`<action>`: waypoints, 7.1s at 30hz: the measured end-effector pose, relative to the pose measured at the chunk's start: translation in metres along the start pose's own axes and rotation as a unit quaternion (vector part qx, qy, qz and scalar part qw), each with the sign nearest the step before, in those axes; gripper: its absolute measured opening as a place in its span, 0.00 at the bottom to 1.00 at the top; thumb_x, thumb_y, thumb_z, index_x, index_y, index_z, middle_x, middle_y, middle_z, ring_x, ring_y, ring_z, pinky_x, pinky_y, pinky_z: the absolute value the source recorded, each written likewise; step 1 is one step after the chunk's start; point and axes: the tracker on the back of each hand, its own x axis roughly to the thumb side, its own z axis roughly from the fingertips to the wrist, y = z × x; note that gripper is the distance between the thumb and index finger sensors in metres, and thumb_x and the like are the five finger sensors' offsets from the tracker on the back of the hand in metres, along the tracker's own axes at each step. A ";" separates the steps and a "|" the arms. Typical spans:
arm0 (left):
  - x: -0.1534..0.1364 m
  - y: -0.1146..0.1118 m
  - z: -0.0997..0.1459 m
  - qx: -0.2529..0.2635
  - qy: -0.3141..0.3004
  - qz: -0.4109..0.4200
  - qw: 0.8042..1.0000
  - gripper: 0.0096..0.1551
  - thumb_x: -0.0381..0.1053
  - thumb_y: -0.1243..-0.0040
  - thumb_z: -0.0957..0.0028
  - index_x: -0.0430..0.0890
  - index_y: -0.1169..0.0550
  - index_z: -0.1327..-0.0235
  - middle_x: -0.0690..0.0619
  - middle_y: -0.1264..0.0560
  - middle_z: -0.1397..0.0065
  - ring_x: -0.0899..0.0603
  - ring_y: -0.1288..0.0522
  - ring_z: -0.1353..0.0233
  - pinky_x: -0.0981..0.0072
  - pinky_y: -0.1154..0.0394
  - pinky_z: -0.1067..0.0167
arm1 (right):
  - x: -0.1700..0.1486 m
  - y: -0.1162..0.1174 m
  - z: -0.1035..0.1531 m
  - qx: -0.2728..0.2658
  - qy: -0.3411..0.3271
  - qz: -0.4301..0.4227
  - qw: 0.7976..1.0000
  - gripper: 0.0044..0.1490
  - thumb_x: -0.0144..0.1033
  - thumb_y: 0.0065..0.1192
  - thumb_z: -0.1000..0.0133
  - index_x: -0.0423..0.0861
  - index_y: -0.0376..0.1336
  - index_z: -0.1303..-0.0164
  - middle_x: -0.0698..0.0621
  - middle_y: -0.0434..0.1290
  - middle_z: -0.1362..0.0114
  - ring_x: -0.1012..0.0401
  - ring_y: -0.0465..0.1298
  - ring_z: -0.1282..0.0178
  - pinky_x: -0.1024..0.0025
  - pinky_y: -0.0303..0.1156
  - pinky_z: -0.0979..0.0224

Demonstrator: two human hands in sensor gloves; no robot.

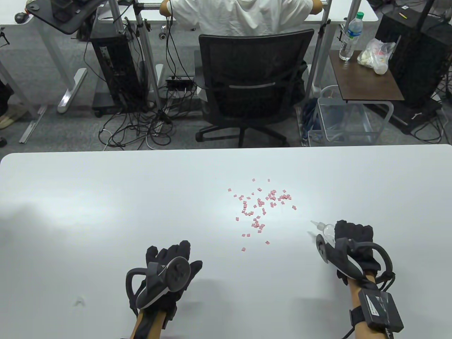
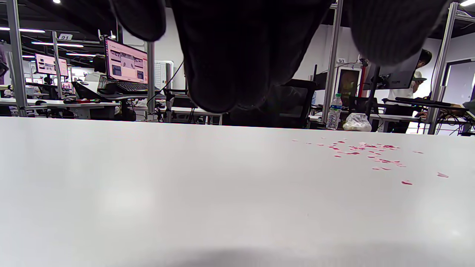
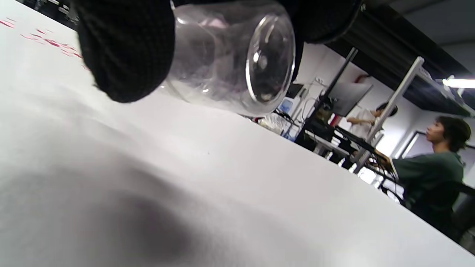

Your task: Squeeze empty conical bottle to blow paper scraps with air puff

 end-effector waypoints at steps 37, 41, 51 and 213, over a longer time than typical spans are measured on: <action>0.000 0.000 0.000 0.003 0.000 0.000 1.000 0.44 0.71 0.42 0.43 0.49 0.29 0.19 0.46 0.24 0.22 0.41 0.21 0.27 0.34 0.45 0.21 | 0.008 -0.008 0.003 -0.016 -0.039 0.009 0.999 0.40 0.47 0.76 0.53 0.44 0.71 0.31 0.45 0.81 0.35 0.51 0.81 0.36 0.45 0.69 0.21; 0.000 0.000 0.000 0.003 -0.002 0.000 1.000 0.44 0.71 0.42 0.43 0.49 0.29 0.19 0.46 0.24 0.23 0.41 0.21 0.27 0.34 0.44 0.21 | 0.004 -0.006 0.008 -0.026 -0.048 -0.035 0.998 0.45 0.50 0.77 0.53 0.45 0.67 0.25 0.44 0.78 0.29 0.49 0.79 0.31 0.44 0.66 0.19; 0.003 -0.001 0.000 -0.001 -0.007 -0.003 1.000 0.44 0.71 0.42 0.43 0.49 0.29 0.19 0.46 0.24 0.22 0.41 0.21 0.27 0.34 0.44 0.21 | 0.006 -0.012 0.026 -0.047 -0.069 -0.047 0.995 0.46 0.50 0.76 0.53 0.43 0.67 0.25 0.43 0.78 0.30 0.48 0.79 0.32 0.43 0.66 0.20; 0.079 -0.017 0.015 0.032 -0.205 0.046 0.977 0.28 0.56 0.37 0.43 0.48 0.19 0.32 0.49 0.15 0.37 0.46 0.15 0.39 0.40 0.39 0.23 | 0.078 -0.093 0.118 -0.233 -0.368 -0.249 0.865 0.43 0.46 0.67 0.46 0.40 0.63 0.22 0.39 0.74 0.26 0.43 0.76 0.31 0.33 0.61 0.22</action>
